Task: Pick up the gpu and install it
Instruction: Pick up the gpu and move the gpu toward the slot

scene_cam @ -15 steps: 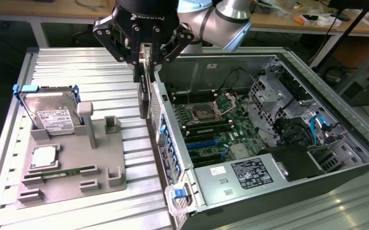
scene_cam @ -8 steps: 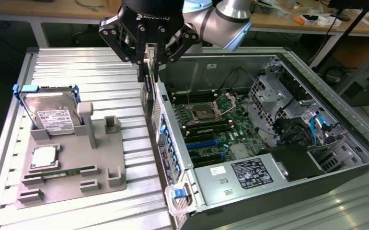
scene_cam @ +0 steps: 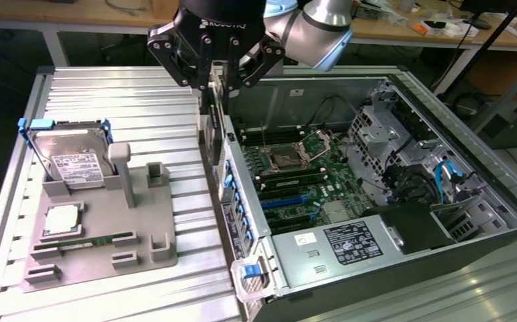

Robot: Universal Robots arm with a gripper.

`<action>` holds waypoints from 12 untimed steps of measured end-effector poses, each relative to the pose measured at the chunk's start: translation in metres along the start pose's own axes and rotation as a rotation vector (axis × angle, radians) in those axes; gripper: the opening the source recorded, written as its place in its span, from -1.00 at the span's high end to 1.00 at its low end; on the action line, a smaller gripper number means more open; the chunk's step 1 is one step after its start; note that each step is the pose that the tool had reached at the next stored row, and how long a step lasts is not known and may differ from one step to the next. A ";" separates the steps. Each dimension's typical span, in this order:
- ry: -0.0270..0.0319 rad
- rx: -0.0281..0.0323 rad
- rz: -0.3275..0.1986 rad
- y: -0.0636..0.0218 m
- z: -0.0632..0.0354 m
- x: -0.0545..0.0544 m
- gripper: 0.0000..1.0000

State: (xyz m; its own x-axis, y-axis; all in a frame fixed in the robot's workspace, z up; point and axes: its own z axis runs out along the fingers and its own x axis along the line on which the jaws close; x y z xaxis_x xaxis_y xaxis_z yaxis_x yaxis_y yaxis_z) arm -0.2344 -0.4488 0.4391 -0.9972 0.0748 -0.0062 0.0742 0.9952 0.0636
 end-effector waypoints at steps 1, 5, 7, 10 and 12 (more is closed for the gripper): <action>0.0000 0.0001 0.000 0.0001 0.0000 -0.001 0.47; 0.0000 0.0000 0.000 0.0003 0.0001 -0.004 0.47; 0.0000 0.0001 0.000 0.0005 0.0000 -0.006 0.47; 0.0000 0.0001 0.000 0.0006 0.0001 -0.008 0.47; 0.0000 0.0000 0.000 0.0008 0.0001 -0.010 0.47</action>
State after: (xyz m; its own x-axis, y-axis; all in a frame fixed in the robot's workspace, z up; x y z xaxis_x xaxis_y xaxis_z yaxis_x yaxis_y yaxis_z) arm -0.2242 -0.4488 0.4391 -0.9972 0.0748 -0.0062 0.0743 0.9952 0.0636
